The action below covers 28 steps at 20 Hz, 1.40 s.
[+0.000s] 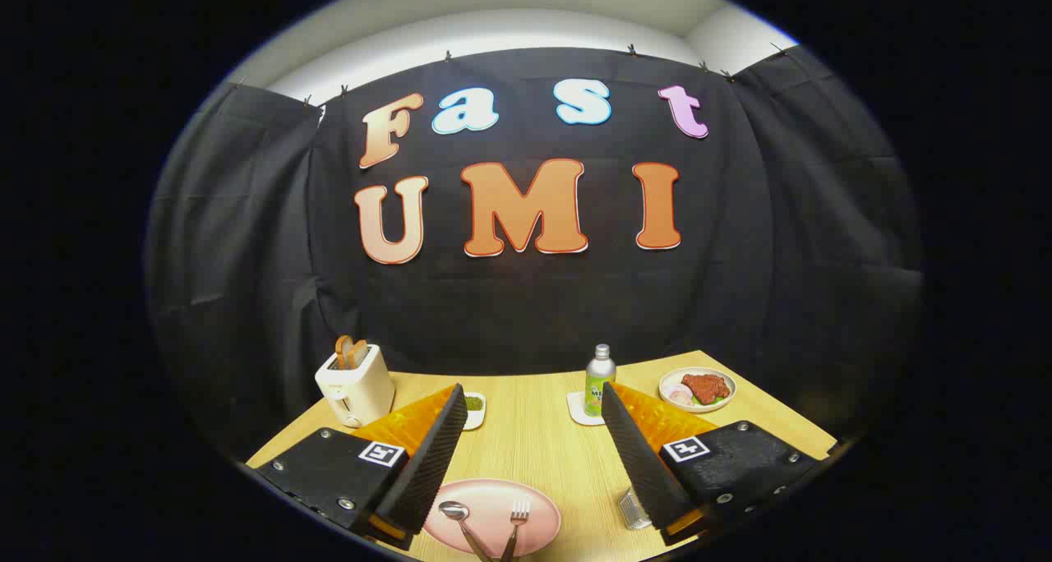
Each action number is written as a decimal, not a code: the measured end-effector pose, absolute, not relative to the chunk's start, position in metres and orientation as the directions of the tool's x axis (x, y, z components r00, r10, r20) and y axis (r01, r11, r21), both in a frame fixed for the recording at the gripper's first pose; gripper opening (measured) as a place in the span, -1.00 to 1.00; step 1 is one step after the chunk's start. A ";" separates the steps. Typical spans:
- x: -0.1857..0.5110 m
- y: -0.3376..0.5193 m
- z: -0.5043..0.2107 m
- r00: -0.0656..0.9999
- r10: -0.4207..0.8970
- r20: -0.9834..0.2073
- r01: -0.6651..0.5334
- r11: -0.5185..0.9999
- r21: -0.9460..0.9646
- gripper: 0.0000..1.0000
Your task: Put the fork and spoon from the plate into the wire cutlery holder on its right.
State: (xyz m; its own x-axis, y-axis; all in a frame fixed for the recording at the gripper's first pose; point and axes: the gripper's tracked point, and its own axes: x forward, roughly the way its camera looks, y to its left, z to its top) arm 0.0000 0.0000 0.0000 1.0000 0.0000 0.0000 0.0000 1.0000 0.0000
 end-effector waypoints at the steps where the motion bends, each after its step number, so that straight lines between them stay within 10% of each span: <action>1: -0.002 0.003 -0.004 1.000 -0.001 -0.010 0.001 1.000 -0.002 0.97; 28: -0.011 0.022 -0.051 0.994 -0.022 -0.108 0.016 0.998 -0.056 0.97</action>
